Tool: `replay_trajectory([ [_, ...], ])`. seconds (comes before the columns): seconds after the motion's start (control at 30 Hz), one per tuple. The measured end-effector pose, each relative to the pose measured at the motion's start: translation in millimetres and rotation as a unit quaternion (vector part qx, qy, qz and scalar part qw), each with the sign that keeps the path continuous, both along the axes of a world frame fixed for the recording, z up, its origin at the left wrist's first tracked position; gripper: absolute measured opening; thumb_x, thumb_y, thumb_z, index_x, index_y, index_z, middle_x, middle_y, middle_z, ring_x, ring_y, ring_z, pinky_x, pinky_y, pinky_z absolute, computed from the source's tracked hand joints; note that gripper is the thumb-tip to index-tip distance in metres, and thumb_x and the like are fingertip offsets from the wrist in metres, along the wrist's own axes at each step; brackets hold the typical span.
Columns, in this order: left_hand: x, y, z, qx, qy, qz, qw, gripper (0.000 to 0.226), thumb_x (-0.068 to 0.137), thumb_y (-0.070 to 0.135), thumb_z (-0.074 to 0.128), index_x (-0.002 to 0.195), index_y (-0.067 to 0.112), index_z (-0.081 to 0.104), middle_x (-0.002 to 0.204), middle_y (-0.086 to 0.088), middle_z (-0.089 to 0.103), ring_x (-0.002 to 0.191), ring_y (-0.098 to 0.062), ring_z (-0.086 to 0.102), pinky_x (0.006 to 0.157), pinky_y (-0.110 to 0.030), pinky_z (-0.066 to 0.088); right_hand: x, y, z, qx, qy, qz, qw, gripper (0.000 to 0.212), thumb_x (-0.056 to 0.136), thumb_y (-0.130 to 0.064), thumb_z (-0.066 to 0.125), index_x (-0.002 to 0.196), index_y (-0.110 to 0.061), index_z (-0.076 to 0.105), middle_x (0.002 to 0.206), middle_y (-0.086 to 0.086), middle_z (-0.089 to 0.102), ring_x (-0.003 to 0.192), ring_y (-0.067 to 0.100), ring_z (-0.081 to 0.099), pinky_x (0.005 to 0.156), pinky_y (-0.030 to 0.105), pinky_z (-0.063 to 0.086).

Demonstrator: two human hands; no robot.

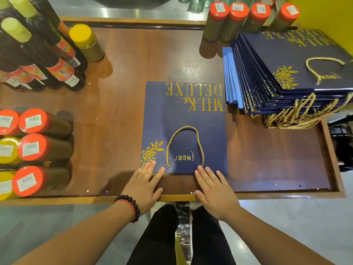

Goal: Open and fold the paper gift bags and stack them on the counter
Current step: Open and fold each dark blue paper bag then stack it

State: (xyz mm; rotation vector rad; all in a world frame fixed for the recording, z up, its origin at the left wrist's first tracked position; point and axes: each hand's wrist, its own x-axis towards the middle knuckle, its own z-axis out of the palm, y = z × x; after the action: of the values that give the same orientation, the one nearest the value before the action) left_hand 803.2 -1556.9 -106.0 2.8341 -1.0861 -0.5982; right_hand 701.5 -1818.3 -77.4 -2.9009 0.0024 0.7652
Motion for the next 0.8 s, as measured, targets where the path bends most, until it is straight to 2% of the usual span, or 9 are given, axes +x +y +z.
replay_trajectory([
  [0.1,1,4,-1,0.019,-0.01,-0.004,1.0,0.066,0.088,0.053,0.035,0.147,0.023,0.034,0.15,-0.013,0.037,0.136,-0.03,0.038,0.11,-0.041,0.031,-9,-17,0,-0.004,0.026,-0.023,0.999,0.072,0.092,-0.059,-0.011,0.153,-0.023,0.003,0.159,-0.009,-0.004,0.148,0.012,0.002,0.119,0.036,0.001],
  [0.2,1,8,-1,0.031,-0.005,0.007,0.999,0.065,0.088,0.051,0.034,0.146,0.021,0.037,0.15,-0.015,0.038,0.136,-0.032,0.04,0.109,-0.039,0.025,-23,-33,-3,-0.006,0.031,-0.077,0.997,0.086,0.082,-0.064,-0.026,0.154,-0.023,-0.006,0.155,-0.012,-0.017,0.143,0.007,-0.017,0.115,0.035,-0.008],
  [0.3,1,9,1,0.03,0.022,0.032,0.999,0.065,0.088,0.048,0.032,0.144,0.017,0.042,0.149,-0.02,0.038,0.135,-0.037,0.04,0.105,-0.045,0.039,-28,-41,0,-0.01,0.065,-0.11,0.992,0.076,0.089,-0.063,-0.008,0.155,-0.025,-0.007,0.156,-0.012,-0.024,0.143,0.008,-0.022,0.115,0.034,-0.01],
  [0.4,0,6,4,-0.012,0.056,0.079,0.995,0.06,0.086,0.04,0.036,0.136,0.012,0.052,0.142,-0.033,0.038,0.128,-0.049,0.042,0.099,-0.055,0.044,-16,-29,11,0.06,0.061,-0.2,0.976,0.064,0.102,-0.048,0.025,0.156,-0.022,0.004,0.163,-0.006,-0.009,0.151,0.019,-0.003,0.12,0.037,0.001],
  [0.47,4,-1,11,-0.084,0.074,0.169,0.979,0.054,0.087,0.028,0.041,0.136,0.008,0.052,0.146,-0.035,0.031,0.132,-0.048,0.038,0.103,-0.054,0.04,-2,-24,16,0.183,0.041,-0.365,0.912,0.061,0.101,-0.034,0.043,0.155,-0.02,0.019,0.162,-0.006,0.01,0.147,0.024,0.018,0.119,0.039,0.019],
  [0.53,11,-15,21,-0.098,0.13,0.265,0.95,0.05,0.086,0.018,0.045,0.135,0.009,0.048,0.148,-0.027,0.031,0.131,-0.042,0.037,0.106,-0.043,0.037,15,-26,22,0.339,-0.005,-0.528,0.779,0.054,0.093,-0.022,0.056,0.145,-0.016,0.043,0.15,-0.006,0.04,0.135,0.024,0.041,0.108,0.039,0.038],
  [0.6,20,-32,29,-0.123,0.135,0.349,0.919,0.035,0.084,0.013,0.05,0.118,0.01,0.05,0.124,-0.018,0.05,0.11,-0.043,0.049,0.087,-0.039,0.04,33,-29,29,0.42,-0.036,-0.611,0.67,0.028,0.09,-0.013,0.057,0.117,-0.015,0.062,0.117,-0.004,0.065,0.112,0.02,0.058,0.086,0.029,0.048],
  [0.7,41,-48,50,-0.166,0.162,0.518,0.823,0.027,0.087,0.015,0.055,0.115,0.014,0.053,0.102,-0.013,0.062,0.095,-0.038,0.058,0.074,-0.032,0.04,51,-33,38,0.427,-0.039,-0.626,0.651,0.008,0.087,-0.01,0.056,0.083,-0.016,0.055,0.087,0.0,0.06,0.081,0.019,0.054,0.066,0.028,0.039],
  [0.8,56,-47,57,-0.218,0.242,0.604,0.727,0.005,0.092,0.008,0.055,0.094,0.008,0.059,0.09,-0.01,0.06,0.061,-0.017,0.061,0.056,-0.024,0.044,56,-39,40,0.411,-0.029,-0.648,0.64,0.006,0.09,-0.011,0.056,0.087,-0.016,0.055,0.085,0.005,0.058,0.074,0.021,0.054,0.065,0.03,0.039],
])
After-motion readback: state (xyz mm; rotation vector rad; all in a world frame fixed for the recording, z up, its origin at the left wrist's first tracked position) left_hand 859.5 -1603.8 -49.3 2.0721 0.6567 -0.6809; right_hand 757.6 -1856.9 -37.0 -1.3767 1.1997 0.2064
